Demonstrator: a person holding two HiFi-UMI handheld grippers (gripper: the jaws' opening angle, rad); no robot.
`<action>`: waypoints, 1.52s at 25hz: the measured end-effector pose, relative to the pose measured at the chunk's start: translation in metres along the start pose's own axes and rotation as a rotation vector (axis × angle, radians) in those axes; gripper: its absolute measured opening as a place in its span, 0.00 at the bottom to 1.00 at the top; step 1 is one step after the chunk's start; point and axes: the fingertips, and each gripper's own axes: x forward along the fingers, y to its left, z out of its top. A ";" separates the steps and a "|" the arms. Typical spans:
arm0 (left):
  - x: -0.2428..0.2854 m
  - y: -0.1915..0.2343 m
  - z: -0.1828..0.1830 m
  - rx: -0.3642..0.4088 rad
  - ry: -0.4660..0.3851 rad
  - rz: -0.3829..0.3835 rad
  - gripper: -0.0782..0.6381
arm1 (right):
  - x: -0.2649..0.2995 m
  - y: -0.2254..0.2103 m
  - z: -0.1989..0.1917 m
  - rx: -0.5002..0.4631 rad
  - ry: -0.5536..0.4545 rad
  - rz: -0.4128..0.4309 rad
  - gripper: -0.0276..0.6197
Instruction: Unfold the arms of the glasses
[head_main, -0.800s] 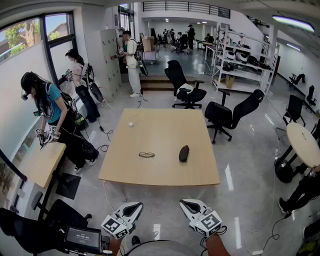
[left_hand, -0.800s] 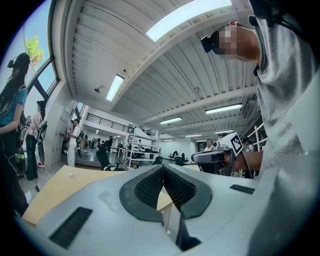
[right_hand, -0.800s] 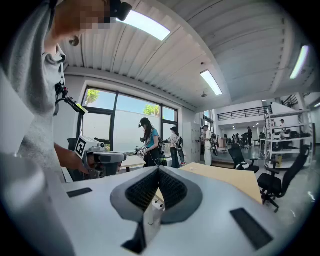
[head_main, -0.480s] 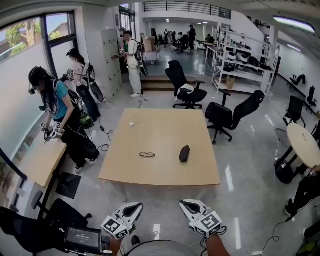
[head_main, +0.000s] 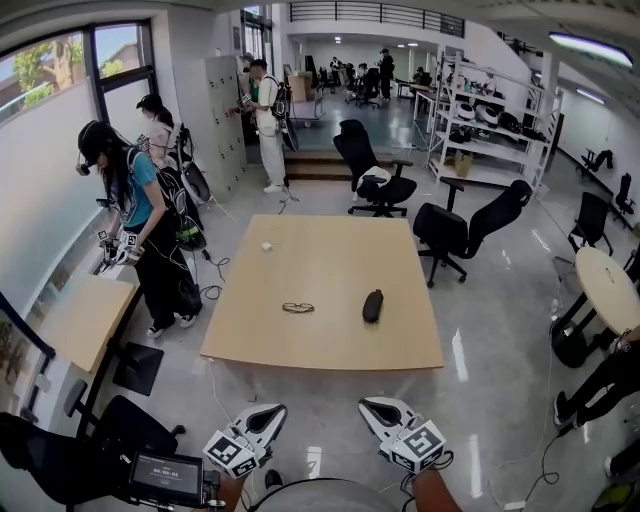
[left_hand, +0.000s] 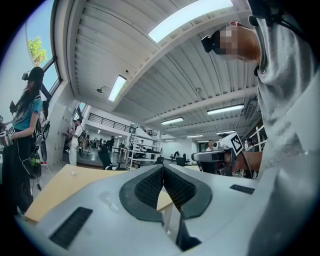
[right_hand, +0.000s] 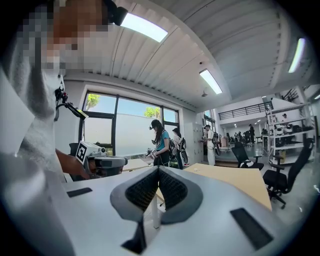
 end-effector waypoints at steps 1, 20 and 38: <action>-0.001 0.000 0.000 -0.002 -0.001 -0.001 0.12 | 0.000 0.001 0.001 0.007 -0.007 -0.003 0.05; -0.017 0.142 0.086 0.104 -0.134 -0.079 0.12 | 0.146 0.006 0.073 -0.111 -0.056 -0.081 0.05; 0.013 0.269 0.086 0.092 -0.152 -0.030 0.12 | 0.268 -0.057 0.070 -0.067 -0.035 -0.068 0.05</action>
